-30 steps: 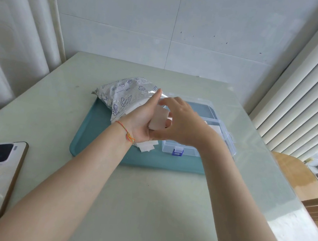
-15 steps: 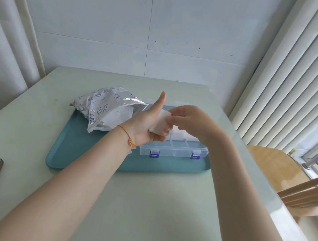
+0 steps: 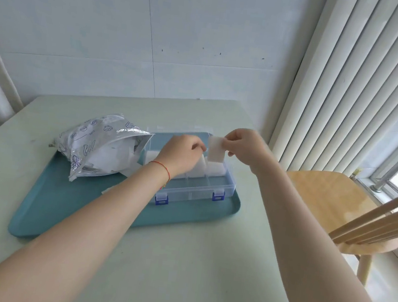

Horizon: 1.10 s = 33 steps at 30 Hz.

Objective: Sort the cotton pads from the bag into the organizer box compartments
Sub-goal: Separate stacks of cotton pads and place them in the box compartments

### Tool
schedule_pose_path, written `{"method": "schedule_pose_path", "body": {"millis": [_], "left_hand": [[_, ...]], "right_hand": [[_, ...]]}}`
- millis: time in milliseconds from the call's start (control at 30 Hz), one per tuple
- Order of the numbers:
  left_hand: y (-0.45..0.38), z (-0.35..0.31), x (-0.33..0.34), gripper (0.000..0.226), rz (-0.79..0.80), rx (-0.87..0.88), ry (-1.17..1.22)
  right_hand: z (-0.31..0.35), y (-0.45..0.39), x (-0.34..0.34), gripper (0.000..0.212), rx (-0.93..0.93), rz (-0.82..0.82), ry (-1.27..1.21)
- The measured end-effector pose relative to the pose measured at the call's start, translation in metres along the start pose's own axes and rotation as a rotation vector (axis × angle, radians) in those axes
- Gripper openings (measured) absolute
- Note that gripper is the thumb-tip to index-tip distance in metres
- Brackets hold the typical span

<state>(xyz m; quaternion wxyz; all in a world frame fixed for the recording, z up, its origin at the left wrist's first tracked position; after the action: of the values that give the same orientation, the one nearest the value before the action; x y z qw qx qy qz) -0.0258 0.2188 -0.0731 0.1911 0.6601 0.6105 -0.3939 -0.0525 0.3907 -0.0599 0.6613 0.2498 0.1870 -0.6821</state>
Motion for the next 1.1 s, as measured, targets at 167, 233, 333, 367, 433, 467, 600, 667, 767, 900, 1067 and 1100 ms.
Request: {"method": "schedule_pose_path", "body": {"millis": [167, 233, 333, 367, 433, 467, 600, 667, 767, 900, 1067, 1100], "left_hand": [[-0.005, 0.013, 0.012, 0.033, 0.023, -0.018, -0.07], [-0.007, 0.014, 0.013, 0.033, 0.038, -0.003, -0.094], [-0.008, 0.014, 0.015, 0.032, 0.054, 0.029, -0.137], [-0.008, 0.013, 0.017, 0.033, 0.061, 0.045, -0.15], [-0.007, 0.009, 0.019, 0.035, 0.077, 0.069, -0.175], [-0.007, 0.008, 0.019, 0.035, 0.082, 0.076, -0.186], [-0.007, 0.005, 0.02, 0.032, 0.096, 0.079, -0.23], [-0.007, 0.004, 0.021, 0.035, 0.123, 0.082, -0.237], [-0.009, 0.005, 0.026, 0.041, 0.206, 0.092, -0.291], [-0.013, 0.008, 0.031, 0.043, 0.233, 0.077, -0.335], [-0.014, 0.006, 0.03, 0.041, 0.254, 0.063, -0.361], [-0.013, 0.005, 0.029, 0.04, 0.263, 0.052, -0.35]], "right_hand": [[-0.009, -0.017, 0.01, 0.007, -0.036, -0.007, 0.084], [-0.009, -0.018, 0.011, 0.013, -0.058, -0.012, 0.118], [-0.01, -0.019, 0.013, 0.016, -0.081, 0.004, 0.125], [-0.01, -0.019, 0.014, 0.016, -0.091, 0.013, 0.142], [-0.008, -0.019, 0.015, 0.013, -0.114, 0.024, 0.2], [-0.007, -0.018, 0.015, 0.011, -0.122, 0.025, 0.228], [-0.001, -0.017, 0.019, 0.01, -0.155, 0.0, 0.379], [0.003, -0.014, 0.023, 0.012, -0.192, -0.016, 0.468], [0.011, -0.01, 0.03, 0.017, -0.231, -0.015, 0.686], [0.015, -0.009, 0.035, 0.009, -0.273, 0.017, 0.903], [0.006, -0.016, 0.031, 0.009, -0.086, 0.11, 0.926], [0.005, -0.017, 0.031, 0.01, -0.067, 0.114, 0.926]]}}
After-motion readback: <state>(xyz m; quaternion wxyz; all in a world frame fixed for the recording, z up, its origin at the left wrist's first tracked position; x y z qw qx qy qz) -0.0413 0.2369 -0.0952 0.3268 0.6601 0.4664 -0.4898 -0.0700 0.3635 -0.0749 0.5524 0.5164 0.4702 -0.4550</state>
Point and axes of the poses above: each hand's wrist, its own y-axis away from the middle knuckle, its own x-axis out of the palm, z = x × y, the point moved 3 cm from there along -y, towards the middle knuckle, and after that the axes turned 7 degrees about x, right-handed, at the moved point
